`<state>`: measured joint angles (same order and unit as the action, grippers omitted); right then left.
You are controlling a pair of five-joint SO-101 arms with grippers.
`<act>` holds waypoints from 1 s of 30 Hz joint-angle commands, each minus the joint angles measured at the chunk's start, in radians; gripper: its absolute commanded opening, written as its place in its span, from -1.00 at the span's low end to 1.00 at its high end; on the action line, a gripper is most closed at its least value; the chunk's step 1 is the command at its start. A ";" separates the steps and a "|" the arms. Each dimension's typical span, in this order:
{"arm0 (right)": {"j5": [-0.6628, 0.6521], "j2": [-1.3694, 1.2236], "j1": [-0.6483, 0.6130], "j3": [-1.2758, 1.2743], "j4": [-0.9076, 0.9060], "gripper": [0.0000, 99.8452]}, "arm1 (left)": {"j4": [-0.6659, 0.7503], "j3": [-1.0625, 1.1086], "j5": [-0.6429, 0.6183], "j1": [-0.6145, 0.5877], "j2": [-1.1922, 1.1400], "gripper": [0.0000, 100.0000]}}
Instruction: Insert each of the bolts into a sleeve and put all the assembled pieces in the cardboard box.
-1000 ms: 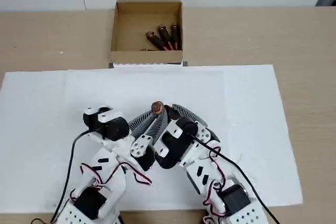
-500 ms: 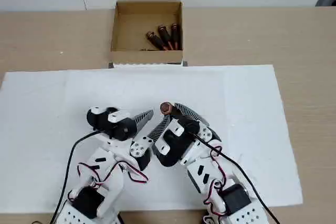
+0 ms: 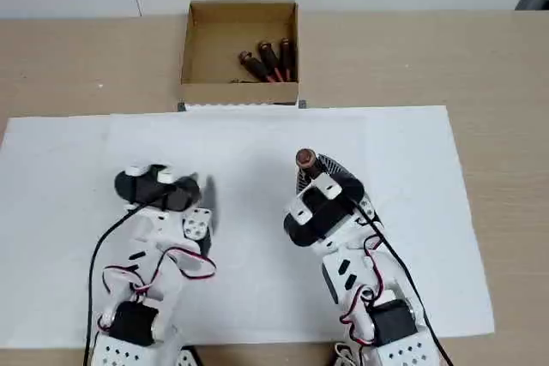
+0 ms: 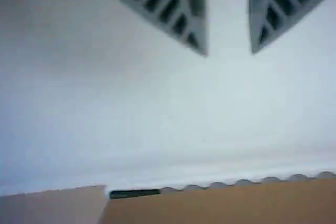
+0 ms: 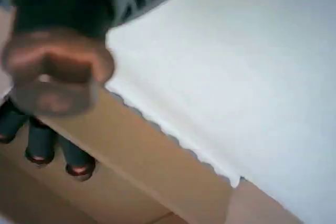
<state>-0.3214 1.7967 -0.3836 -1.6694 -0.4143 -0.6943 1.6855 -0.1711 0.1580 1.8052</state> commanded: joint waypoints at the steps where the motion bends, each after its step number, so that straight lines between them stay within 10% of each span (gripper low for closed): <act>1: 0.060 0.007 0.028 -0.014 0.022 -1.00 | -0.008 -0.005 0.005 -0.091 0.012 -0.99; 18: 0.483 -0.025 0.120 0.298 -0.381 -1.00 | -0.184 -0.005 0.068 -0.241 0.011 -0.99; 30: 0.479 -0.863 0.119 1.010 -0.280 -1.00 | -0.186 -0.005 0.068 -0.241 0.011 -0.99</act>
<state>0.1542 1.1692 -0.2716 -0.8991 -0.7564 -0.8753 1.6855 -0.1143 -0.0752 1.8052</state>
